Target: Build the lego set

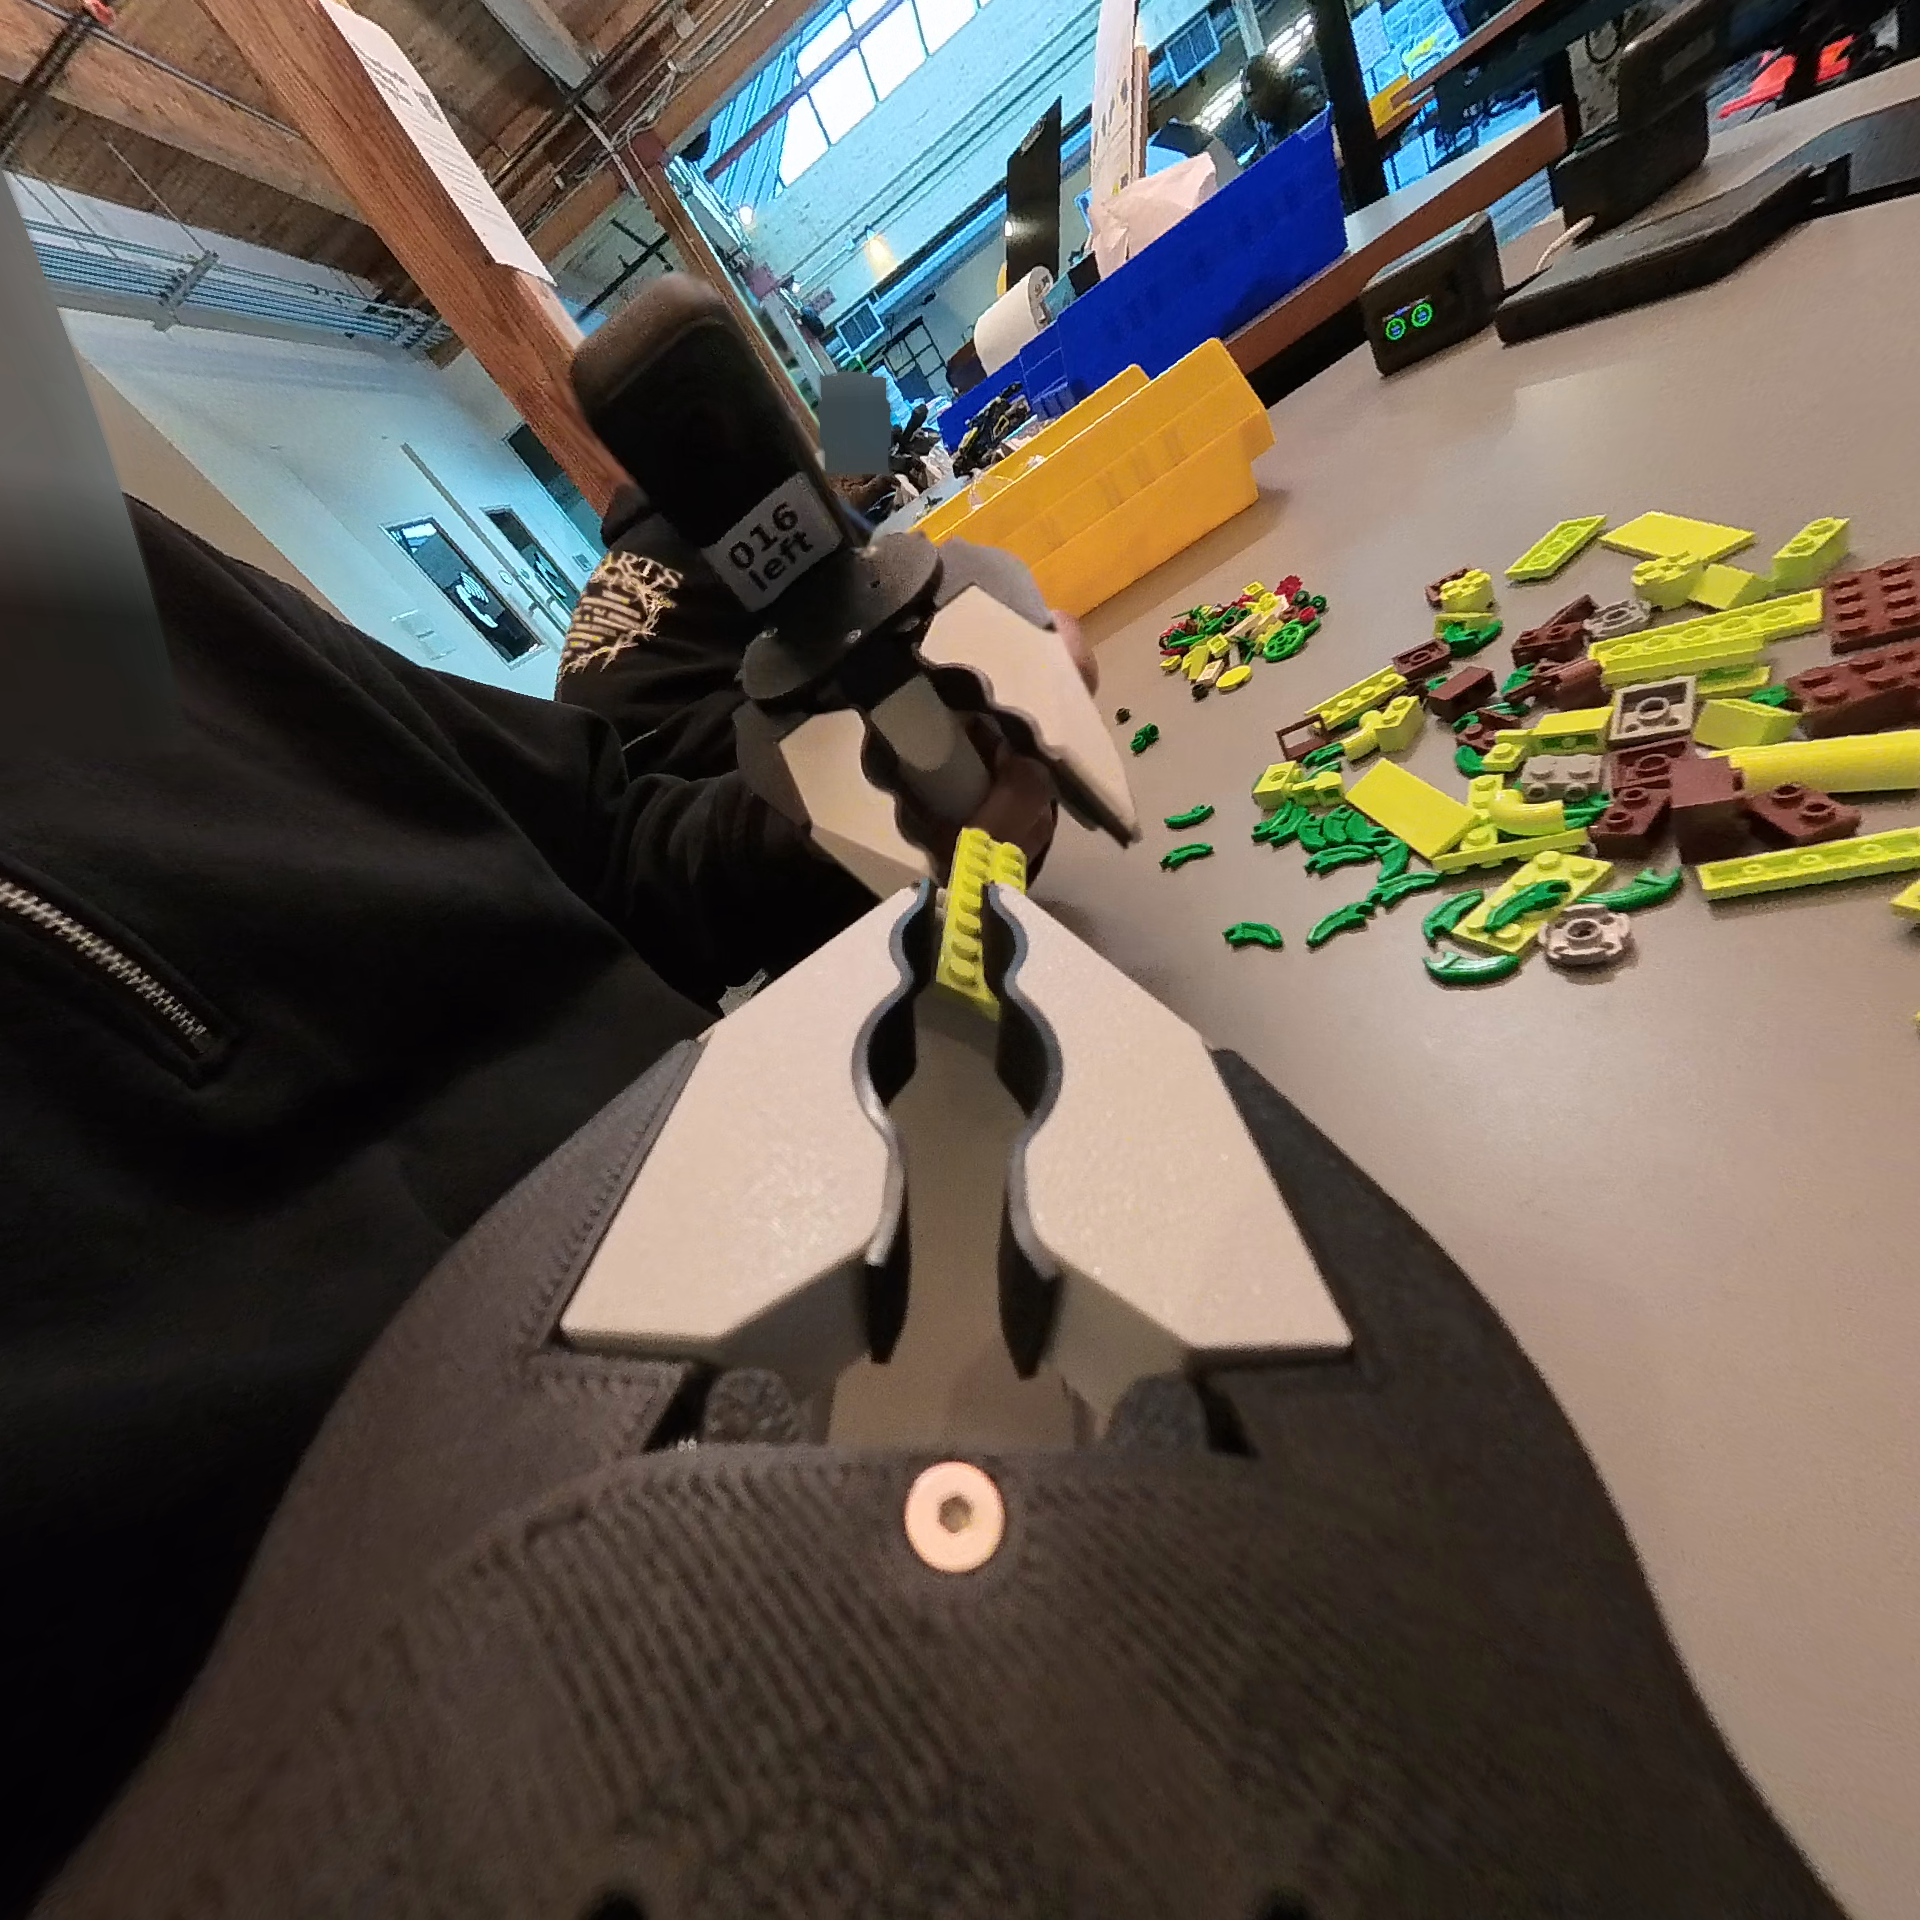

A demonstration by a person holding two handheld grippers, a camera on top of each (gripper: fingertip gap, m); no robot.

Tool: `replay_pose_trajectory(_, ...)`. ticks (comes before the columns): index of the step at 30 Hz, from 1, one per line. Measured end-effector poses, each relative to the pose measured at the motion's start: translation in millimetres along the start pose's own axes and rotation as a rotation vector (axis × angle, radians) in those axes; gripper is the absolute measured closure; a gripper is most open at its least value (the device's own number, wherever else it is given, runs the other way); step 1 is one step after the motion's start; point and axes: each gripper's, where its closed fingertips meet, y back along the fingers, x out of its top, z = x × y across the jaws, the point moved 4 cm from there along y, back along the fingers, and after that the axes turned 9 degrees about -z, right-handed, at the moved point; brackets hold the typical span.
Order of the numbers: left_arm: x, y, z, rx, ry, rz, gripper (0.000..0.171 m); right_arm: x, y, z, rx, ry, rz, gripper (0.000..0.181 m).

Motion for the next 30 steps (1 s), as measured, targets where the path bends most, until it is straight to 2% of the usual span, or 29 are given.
replay_pose_trajectory(4, 1.1, 3.6, -5.3, -0.054, 0.093, 0.043, 0.137, 0.8, 0.6, -0.3, -0.006, 0.010, 0.008, 0.176)
replay_pose_trajectory(8, -0.5, 2.3, -3.6, -0.101, 0.121, 0.043, 0.135, 1.5, 1.5, -0.4, -0.007, 0.011, 0.015, 0.177)
replay_pose_trajectory(14, -4.9, -2.4, 0.8, -0.102, 0.090, 0.003, 0.154, 2.1, 2.2, 0.7, -0.016, 0.007, 0.021, 0.177)
replay_pose_trajectory(16, -5.6, -2.1, -0.8, -0.095, 0.093, -0.002, 0.155, 2.8, 3.3, 1.6, -0.041, 0.022, 0.025, 0.177)
replay_pose_trajectory(21, -11.8, -2.9, -11.9, -0.069, 0.152, -0.026, 0.139, 0.6, 2.8, 9.5, -0.212, 0.094, -0.024, 0.177)
replay_pose_trajectory(30, -18.1, -7.5, -18.0, -0.043, 0.183, -0.080, 0.132, -23.1, -14.7, 29.8, -0.488, 0.172, -0.302, 0.177)
